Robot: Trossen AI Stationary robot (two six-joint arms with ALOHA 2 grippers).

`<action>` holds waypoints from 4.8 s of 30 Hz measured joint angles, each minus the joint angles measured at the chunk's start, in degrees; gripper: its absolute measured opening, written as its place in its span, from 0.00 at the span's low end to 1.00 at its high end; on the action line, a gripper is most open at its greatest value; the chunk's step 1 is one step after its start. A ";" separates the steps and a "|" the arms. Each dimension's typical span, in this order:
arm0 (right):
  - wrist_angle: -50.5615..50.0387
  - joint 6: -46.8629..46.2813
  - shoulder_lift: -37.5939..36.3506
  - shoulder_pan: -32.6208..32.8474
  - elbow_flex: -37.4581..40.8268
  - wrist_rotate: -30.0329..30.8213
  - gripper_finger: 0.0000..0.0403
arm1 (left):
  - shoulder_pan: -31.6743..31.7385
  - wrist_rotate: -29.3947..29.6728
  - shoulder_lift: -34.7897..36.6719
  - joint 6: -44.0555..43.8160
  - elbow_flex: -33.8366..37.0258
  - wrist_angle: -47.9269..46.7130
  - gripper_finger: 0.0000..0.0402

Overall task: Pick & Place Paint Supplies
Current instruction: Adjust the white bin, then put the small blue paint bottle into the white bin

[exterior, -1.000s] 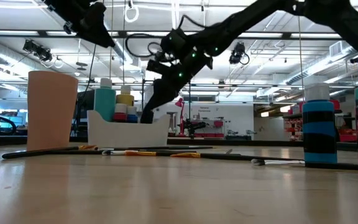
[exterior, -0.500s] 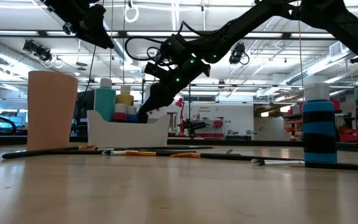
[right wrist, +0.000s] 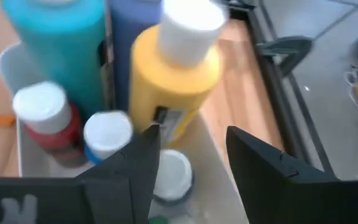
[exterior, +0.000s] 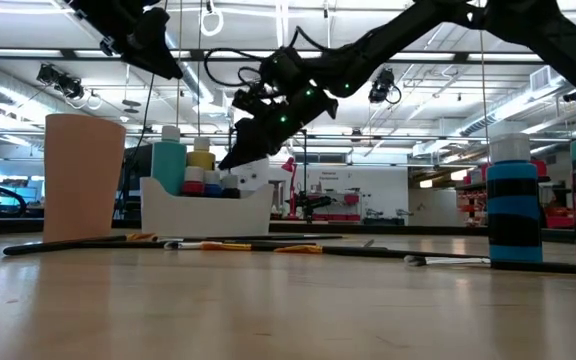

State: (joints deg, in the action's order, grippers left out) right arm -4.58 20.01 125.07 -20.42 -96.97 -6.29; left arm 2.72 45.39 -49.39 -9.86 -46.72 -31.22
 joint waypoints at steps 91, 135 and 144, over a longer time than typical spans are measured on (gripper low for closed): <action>-33.01 -42.49 -2.34 0.17 0.55 0.34 0.08 | 0.00 -5.84 -0.07 -5.82 0.00 -7.14 0.49; -36.45 -32.38 -48.25 29.62 30.26 12.24 0.27 | 0.00 -5.58 -0.11 -4.89 0.00 -7.88 0.49; -21.20 -19.33 -54.11 35.56 46.96 5.94 0.27 | -0.02 -5.63 -0.11 -8.19 0.00 -7.91 0.49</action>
State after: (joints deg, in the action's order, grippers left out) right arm -25.78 0.67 70.96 15.14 -50.01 -0.36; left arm 2.70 39.76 -49.50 -18.05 -46.72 -39.13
